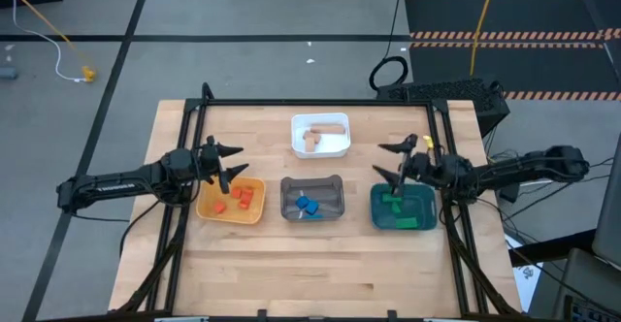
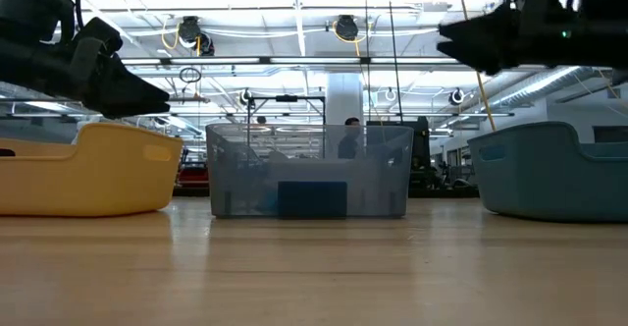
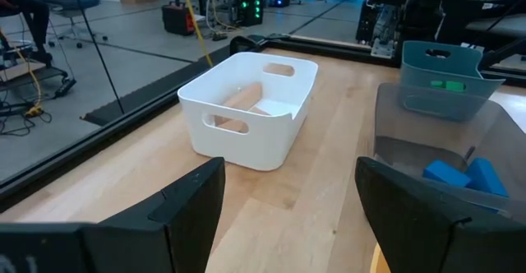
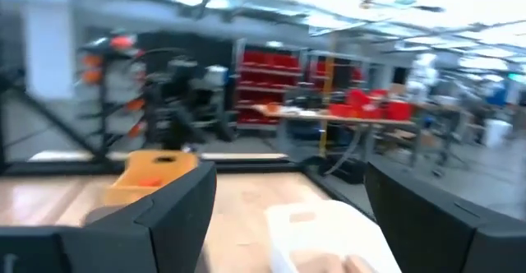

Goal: Sort & place blocks by color
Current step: Return to Home Position

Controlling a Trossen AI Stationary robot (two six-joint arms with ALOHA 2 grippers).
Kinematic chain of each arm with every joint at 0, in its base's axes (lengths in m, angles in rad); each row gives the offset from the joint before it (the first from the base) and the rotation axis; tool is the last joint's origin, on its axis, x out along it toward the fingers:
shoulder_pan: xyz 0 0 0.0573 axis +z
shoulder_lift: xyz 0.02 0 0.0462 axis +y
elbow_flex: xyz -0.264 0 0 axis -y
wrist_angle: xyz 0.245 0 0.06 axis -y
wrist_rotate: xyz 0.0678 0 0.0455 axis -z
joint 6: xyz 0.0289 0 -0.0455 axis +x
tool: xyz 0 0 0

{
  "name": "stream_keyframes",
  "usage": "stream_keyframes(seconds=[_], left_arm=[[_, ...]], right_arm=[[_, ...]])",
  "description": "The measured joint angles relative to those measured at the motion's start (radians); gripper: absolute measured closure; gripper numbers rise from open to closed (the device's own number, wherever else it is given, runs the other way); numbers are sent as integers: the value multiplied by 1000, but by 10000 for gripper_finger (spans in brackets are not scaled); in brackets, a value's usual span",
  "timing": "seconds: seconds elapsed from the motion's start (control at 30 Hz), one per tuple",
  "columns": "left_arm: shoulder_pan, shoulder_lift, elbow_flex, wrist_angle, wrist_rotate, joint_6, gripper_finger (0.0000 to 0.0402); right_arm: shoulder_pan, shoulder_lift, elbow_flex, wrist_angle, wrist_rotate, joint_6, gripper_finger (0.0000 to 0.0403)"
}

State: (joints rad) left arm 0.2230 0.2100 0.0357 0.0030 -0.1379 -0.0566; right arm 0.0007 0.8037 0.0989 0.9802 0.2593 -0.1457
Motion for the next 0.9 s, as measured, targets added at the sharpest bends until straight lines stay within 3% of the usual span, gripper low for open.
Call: stream_keyframes(seconds=[0.2,0.9], left_arm=[[0,0,0,0,0,0,128],[0,0,0,0,0,0,128]], right_arm=[[-67,-108,-80,8,111,77,101],[-98,-141,-82,-30,106,-78,101]])
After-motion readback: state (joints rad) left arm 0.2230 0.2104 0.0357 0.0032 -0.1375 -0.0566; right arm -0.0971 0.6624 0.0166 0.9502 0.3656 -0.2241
